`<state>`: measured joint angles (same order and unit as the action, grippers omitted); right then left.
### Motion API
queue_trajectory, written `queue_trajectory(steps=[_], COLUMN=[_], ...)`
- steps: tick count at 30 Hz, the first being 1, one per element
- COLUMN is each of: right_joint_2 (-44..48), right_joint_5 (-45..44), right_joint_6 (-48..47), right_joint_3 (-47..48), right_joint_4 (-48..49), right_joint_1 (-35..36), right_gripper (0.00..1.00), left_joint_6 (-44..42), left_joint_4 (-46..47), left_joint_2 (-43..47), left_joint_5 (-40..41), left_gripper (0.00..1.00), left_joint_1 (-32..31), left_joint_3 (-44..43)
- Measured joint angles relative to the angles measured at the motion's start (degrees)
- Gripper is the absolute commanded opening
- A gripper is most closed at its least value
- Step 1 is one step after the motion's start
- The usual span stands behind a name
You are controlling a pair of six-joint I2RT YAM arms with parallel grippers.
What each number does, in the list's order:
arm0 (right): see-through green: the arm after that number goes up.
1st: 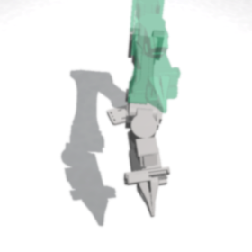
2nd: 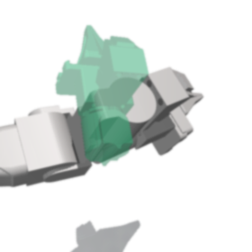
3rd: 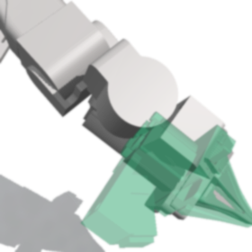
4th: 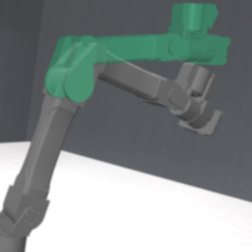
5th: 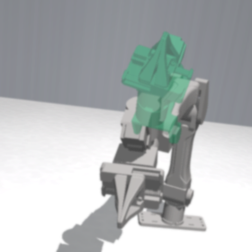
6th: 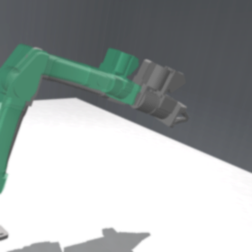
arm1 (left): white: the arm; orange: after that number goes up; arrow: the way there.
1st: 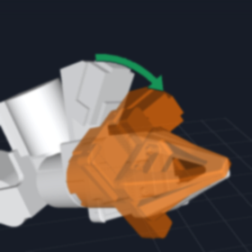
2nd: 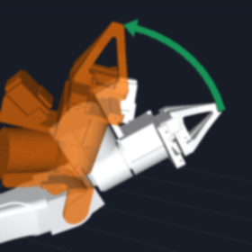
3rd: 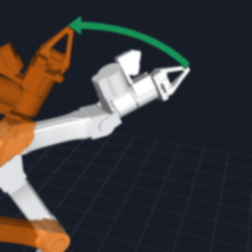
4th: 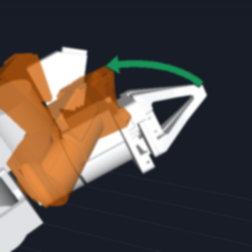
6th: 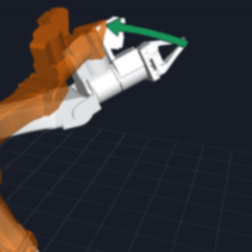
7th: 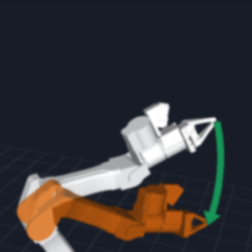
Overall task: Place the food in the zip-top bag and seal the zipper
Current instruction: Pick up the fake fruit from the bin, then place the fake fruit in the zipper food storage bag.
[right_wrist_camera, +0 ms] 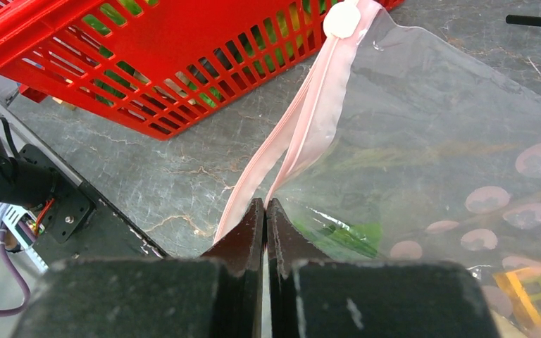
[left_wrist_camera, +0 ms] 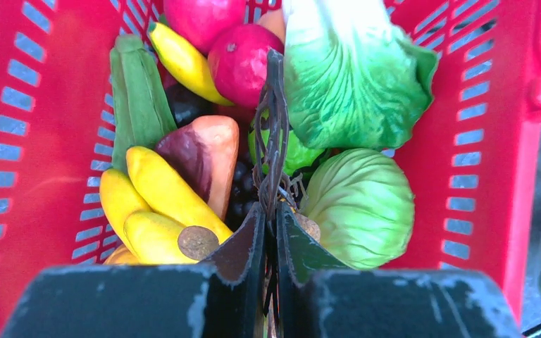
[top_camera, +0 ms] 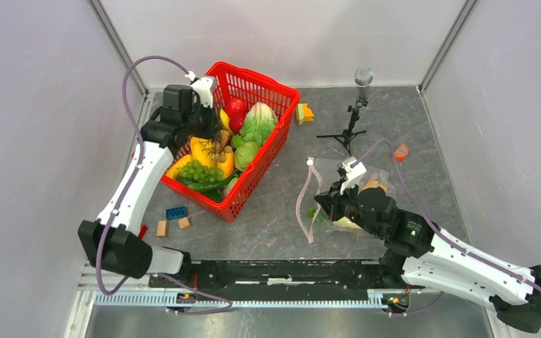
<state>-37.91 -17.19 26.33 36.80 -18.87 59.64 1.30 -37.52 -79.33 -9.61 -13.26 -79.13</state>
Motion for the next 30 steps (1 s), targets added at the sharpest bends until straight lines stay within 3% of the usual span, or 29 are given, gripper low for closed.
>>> queue_trajectory(steps=[18,30], right_joint_2=[5.4,8.5], right_joint_5=[-4.0,-7.6], right_joint_6=[3.9,8.4], right_joint_3=[-3.2,-5.8], right_joint_4=[2.5,5.8], right_joint_1=[0.0,0.0], right_gripper=[0.04,0.03], left_joint_6=[12.5,33.9], left_joint_4=[14.1,36.1], left_joint_2=[17.1,23.9], left_joint_5=[-9.6,-26.2], left_gripper=[0.04,0.04], left_joint_1=[0.0,-0.8], left_joint_3=[8.9,19.8])
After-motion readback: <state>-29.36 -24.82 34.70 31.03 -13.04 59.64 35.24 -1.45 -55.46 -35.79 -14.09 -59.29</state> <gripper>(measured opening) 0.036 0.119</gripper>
